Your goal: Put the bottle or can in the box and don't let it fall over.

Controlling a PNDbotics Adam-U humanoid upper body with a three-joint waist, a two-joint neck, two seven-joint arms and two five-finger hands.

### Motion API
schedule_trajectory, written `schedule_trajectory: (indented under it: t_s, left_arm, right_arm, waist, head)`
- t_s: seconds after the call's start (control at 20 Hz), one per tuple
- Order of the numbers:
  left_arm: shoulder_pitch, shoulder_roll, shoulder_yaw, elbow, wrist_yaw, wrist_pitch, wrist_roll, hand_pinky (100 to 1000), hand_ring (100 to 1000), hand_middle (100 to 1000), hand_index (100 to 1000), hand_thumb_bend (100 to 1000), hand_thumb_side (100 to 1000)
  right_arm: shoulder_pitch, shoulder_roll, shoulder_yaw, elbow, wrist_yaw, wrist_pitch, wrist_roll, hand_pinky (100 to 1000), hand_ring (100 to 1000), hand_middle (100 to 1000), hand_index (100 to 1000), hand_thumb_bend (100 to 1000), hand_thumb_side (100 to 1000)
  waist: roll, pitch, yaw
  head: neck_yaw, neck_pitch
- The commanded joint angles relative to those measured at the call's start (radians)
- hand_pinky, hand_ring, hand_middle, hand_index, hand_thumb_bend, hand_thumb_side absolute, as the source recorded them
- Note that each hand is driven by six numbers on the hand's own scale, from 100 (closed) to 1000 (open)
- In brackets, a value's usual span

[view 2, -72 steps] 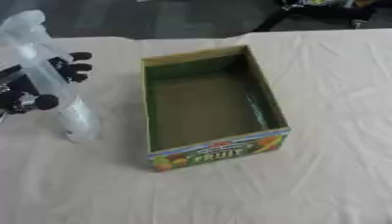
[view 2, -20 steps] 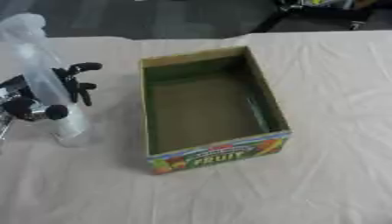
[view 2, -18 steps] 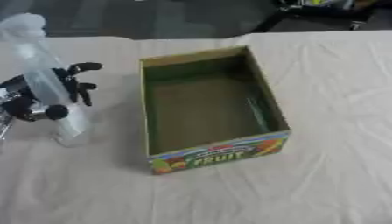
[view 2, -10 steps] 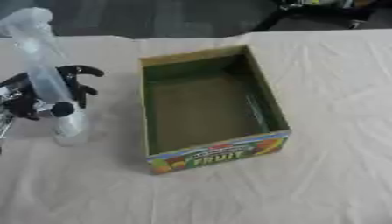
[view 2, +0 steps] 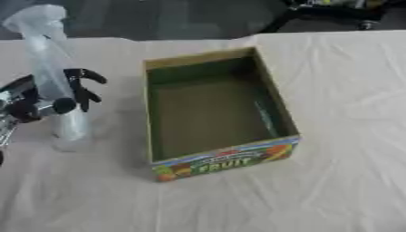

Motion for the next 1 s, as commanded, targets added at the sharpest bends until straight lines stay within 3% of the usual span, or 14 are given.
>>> schedule_trajectory:
  t_s: [0.05, 0.35, 1.0]
  left_arm:
    - [-0.012, 0.016, -0.001, 0.000, 0.002, -0.005, 0.012, 654, 259, 723, 100, 520, 344]
    - [-0.013, 0.014, -0.005, -0.005, 0.027, -0.026, 0.031, 552, 219, 700, 100, 499, 330]
    - [-0.012, 0.026, -0.007, -0.009, 0.092, -0.054, 0.035, 494, 188, 684, 100, 542, 271]
  right_arm:
    - [0.003, -0.008, -0.003, -0.011, 0.000, 0.000, 0.005, 996, 1000, 1000, 983, 100, 470]
    - [-0.001, -0.007, -0.002, -0.011, -0.003, 0.001, 0.010, 997, 1000, 1000, 983, 100, 470]
    - [0.005, -0.007, -0.003, -0.011, -0.013, -0.002, 0.018, 998, 1000, 1000, 983, 100, 470]
  waist:
    - [-0.001, -0.012, -0.001]
    - [0.000, -0.009, -0.003]
    - [0.000, -0.015, -0.005]
  head:
    - [0.000, -0.014]
    - [0.001, -0.014]
    - [-0.001, -0.008]
